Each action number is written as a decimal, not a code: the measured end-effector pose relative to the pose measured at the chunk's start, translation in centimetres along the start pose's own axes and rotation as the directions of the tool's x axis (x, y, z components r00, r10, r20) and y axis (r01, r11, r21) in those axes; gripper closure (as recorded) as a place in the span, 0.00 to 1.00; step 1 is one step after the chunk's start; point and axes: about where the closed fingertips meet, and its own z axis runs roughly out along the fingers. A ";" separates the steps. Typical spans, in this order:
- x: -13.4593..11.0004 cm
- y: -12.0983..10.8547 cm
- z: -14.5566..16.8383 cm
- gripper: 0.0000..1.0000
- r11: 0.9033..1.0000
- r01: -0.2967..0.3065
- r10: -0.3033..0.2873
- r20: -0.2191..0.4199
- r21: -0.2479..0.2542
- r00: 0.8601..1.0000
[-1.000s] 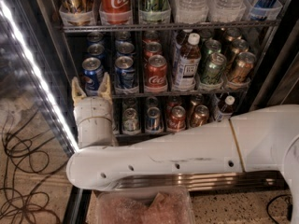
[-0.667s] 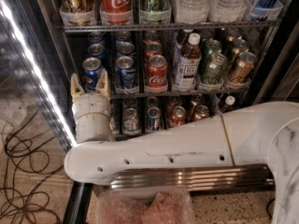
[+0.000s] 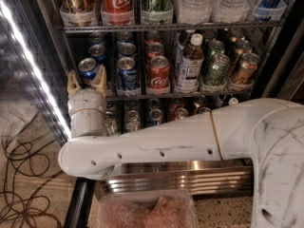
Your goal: Pick pepsi can from middle shelf of fridge
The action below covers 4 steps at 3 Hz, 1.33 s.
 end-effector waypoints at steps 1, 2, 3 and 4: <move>0.2 -0.1 0.4 0.41 0.999 0.023 -0.023 -0.011 0.025 1.000; 0.4 -0.7 0.3 0.41 0.998 0.040 -0.039 -0.027 0.050 0.999; 0.8 -1.1 0.3 0.41 0.996 0.051 -0.048 -0.042 0.073 0.998; 1.2 -1.3 0.3 0.41 0.995 0.048 -0.043 -0.054 0.090 0.998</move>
Offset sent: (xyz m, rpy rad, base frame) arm 0.0050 -0.0115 -0.0065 -0.0466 0.0323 -0.0947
